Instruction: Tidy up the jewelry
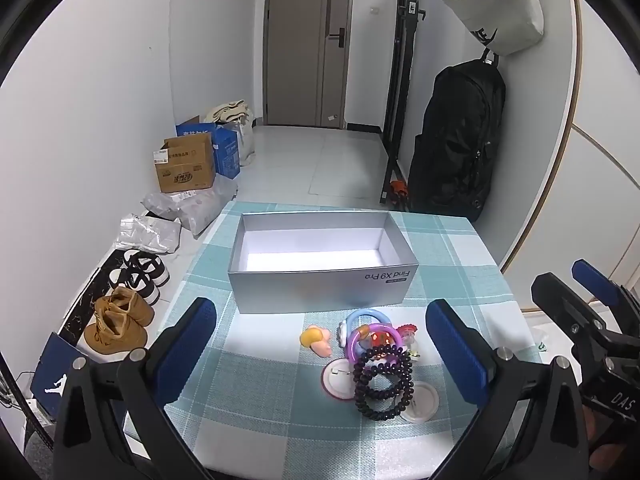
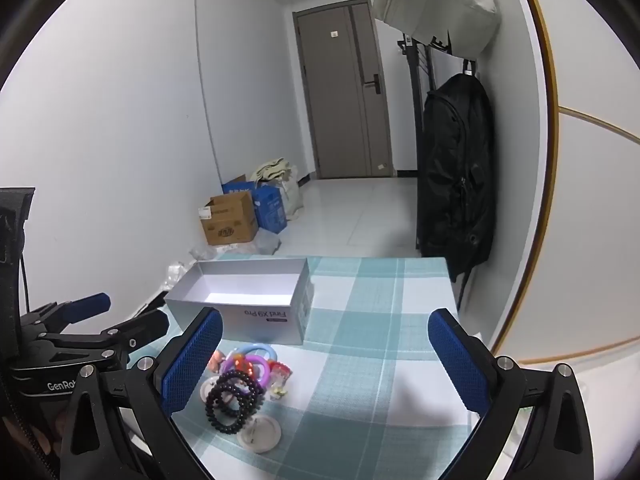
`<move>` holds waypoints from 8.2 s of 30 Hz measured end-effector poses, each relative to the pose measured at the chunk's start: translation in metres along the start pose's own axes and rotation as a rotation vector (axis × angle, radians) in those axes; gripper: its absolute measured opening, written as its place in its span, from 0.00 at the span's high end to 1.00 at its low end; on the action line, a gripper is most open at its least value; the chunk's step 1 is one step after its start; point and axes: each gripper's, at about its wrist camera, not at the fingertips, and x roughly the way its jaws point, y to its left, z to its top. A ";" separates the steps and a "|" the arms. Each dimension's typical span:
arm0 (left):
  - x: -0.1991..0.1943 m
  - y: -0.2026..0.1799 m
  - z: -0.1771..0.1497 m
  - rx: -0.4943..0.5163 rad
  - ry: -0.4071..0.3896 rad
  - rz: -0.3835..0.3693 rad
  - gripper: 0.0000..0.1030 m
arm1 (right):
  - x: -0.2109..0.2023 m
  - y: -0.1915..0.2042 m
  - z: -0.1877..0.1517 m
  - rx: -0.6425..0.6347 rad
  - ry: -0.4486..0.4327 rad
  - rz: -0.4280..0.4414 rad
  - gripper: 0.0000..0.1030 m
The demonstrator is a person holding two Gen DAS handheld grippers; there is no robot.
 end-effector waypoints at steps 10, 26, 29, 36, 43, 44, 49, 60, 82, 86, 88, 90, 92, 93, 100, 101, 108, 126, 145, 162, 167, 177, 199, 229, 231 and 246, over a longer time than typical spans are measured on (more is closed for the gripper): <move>0.005 -0.006 0.002 0.002 0.009 -0.008 0.01 | 0.001 0.001 0.000 0.000 0.000 0.003 0.00; 0.004 0.000 -0.002 -0.019 0.007 0.001 0.01 | 0.004 0.002 0.000 0.008 0.005 0.013 0.00; 0.004 0.001 -0.002 -0.030 0.007 -0.008 0.01 | 0.003 0.002 0.000 0.010 0.004 0.017 0.00; 0.003 0.002 -0.002 -0.063 -0.002 -0.035 0.01 | 0.003 0.002 -0.001 0.006 0.003 0.020 0.00; 0.008 0.002 -0.002 -0.025 0.052 -0.012 0.01 | 0.003 0.003 0.000 0.007 0.006 0.023 0.00; 0.010 0.001 -0.002 -0.014 0.060 -0.007 0.01 | 0.003 0.003 0.000 0.006 0.007 0.024 0.00; 0.025 0.008 -0.011 -0.061 0.174 -0.089 0.01 | 0.007 0.001 0.001 0.015 0.025 0.019 0.00; 0.048 0.007 -0.046 -0.135 0.454 -0.212 0.06 | 0.026 -0.016 -0.001 0.082 0.103 0.031 0.00; 0.066 0.005 -0.051 -0.133 0.526 -0.194 0.93 | 0.027 -0.029 0.003 0.157 0.106 0.065 0.00; 0.062 0.000 -0.052 -0.106 0.517 -0.196 0.94 | 0.027 -0.029 0.003 0.155 0.106 0.065 0.00; 0.060 0.000 -0.050 -0.108 0.510 -0.204 0.95 | 0.027 -0.030 0.003 0.156 0.108 0.064 0.00; 0.058 0.000 -0.048 -0.103 0.501 -0.208 0.95 | 0.029 -0.030 0.002 0.157 0.111 0.060 0.00; 0.058 -0.001 -0.046 -0.101 0.502 -0.214 0.95 | 0.029 -0.031 0.001 0.159 0.119 0.058 0.00; 0.057 0.000 -0.046 -0.099 0.504 -0.219 0.95 | 0.031 -0.031 0.001 0.160 0.126 0.057 0.00; 0.048 0.006 -0.038 -0.114 0.467 -0.237 0.95 | 0.042 -0.025 -0.007 0.158 0.199 0.100 0.00; 0.047 0.007 -0.036 -0.120 0.461 -0.240 0.95 | 0.044 -0.024 -0.009 0.155 0.212 0.108 0.00; 0.035 0.022 -0.017 -0.165 0.368 -0.236 0.95 | 0.067 -0.005 -0.029 0.122 0.368 0.174 0.11; 0.025 0.041 -0.005 -0.211 0.284 -0.265 0.95 | 0.103 0.035 -0.063 0.046 0.567 0.288 0.65; 0.029 0.037 -0.003 -0.239 0.292 -0.276 0.95 | 0.087 0.035 -0.050 0.024 0.529 0.301 0.92; 0.042 0.049 0.028 -0.289 0.228 -0.254 0.95 | 0.081 0.023 0.004 0.113 0.337 0.325 0.92; 0.045 0.049 0.040 -0.264 0.206 -0.226 0.95 | 0.083 0.018 0.030 0.123 0.278 0.324 0.92; 0.076 0.049 0.065 -0.232 0.210 -0.227 0.95 | 0.123 0.019 0.063 0.110 0.275 0.329 0.92; 0.130 0.040 0.066 -0.233 0.325 -0.242 0.94 | 0.186 0.029 0.054 0.097 0.404 0.309 0.88; 0.068 0.047 0.065 -0.174 0.209 -0.127 0.57 | 0.115 0.034 0.065 0.023 0.227 0.255 0.25; 0.062 0.045 0.062 -0.154 0.196 -0.132 0.56 | 0.108 0.036 0.063 0.013 0.221 0.252 0.23; 0.041 0.021 0.003 0.006 0.272 -0.116 0.45 | 0.072 0.018 0.026 0.070 0.262 0.172 0.06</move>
